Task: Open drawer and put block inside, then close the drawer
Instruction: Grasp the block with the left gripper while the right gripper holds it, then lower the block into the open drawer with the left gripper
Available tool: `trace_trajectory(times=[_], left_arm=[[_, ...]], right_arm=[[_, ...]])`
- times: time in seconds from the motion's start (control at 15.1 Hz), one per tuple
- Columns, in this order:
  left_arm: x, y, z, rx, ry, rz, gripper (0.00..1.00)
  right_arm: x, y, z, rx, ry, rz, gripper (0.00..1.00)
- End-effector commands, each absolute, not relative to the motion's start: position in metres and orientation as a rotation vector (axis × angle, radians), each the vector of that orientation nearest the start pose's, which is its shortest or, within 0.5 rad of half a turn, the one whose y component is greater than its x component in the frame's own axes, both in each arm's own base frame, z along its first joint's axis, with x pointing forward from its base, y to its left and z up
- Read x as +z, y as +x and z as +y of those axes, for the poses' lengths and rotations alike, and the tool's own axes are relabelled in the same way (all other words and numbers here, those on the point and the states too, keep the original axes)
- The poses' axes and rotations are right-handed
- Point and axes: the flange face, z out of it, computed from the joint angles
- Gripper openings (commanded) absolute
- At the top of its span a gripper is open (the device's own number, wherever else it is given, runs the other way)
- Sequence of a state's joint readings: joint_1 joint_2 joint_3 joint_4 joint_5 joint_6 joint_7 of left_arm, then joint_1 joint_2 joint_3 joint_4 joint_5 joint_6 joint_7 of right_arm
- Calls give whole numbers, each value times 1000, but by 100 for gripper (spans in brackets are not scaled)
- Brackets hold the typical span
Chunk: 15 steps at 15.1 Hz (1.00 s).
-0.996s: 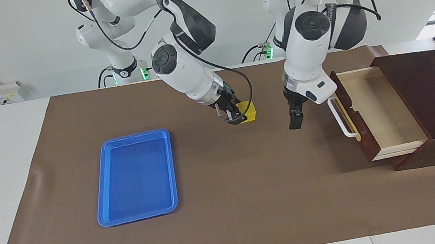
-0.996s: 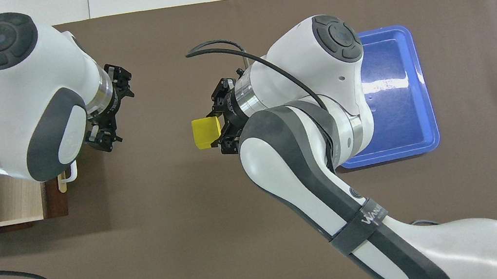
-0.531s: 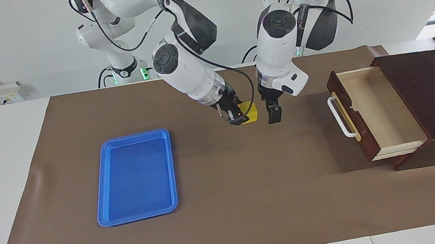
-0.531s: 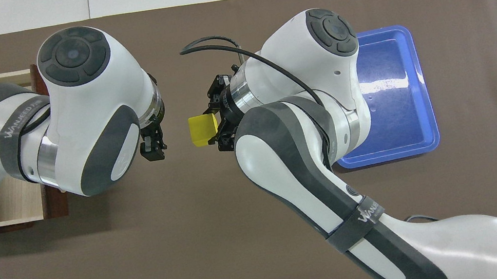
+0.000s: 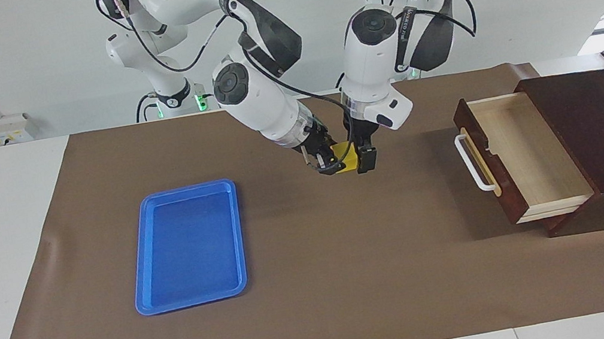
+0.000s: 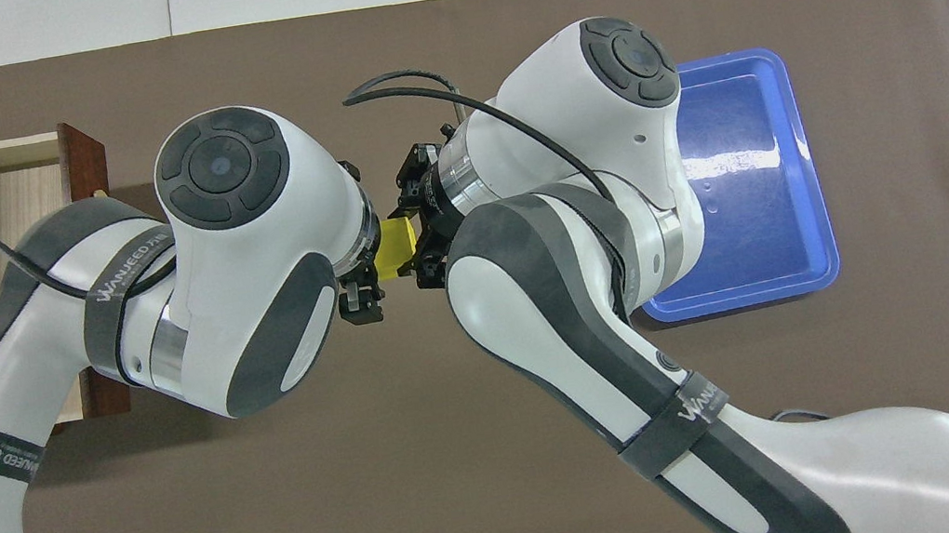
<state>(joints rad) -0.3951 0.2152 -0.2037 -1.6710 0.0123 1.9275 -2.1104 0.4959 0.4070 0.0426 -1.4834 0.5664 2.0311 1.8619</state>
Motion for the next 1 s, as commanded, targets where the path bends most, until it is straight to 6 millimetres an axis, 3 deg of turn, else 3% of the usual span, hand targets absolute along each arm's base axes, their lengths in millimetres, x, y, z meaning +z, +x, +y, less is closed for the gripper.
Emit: trace_trajectory(times=[0.0, 0.07, 0.13, 0.27, 0.33, 0.73, 0.8, 0.86, 0.93], left_arm=[[482, 512, -350, 37, -2303, -2234, 100], [482, 511, -350, 38, -2301, -2232, 85], [481, 511, -350, 39, -2298, -2229, 57], [481, 510, -350, 39, -2300, -2228, 14], [481, 511, -350, 41, -2301, -2230, 0], [482, 513, -348, 59, -2296, -2247, 0], [482, 513, -348, 59, -2296, -2247, 0], [482, 513, -348, 59, -2296, -2247, 0], [482, 513, -348, 59, -2298, -2245, 0]], right_arm=[[466, 588, 380, 627, -1966, 1936, 0], [465, 587, 381, 629, -1968, 1936, 0], [466, 587, 381, 628, -1967, 1935, 0], [466, 587, 381, 628, -1968, 1934, 0], [466, 587, 381, 629, -1968, 1935, 0], [467, 590, 377, 626, -1958, 1938, 0], [466, 593, 372, 625, -1953, 1944, 17], [467, 594, 369, 624, -1948, 1948, 45], [470, 594, 367, 622, -1947, 1948, 63]])
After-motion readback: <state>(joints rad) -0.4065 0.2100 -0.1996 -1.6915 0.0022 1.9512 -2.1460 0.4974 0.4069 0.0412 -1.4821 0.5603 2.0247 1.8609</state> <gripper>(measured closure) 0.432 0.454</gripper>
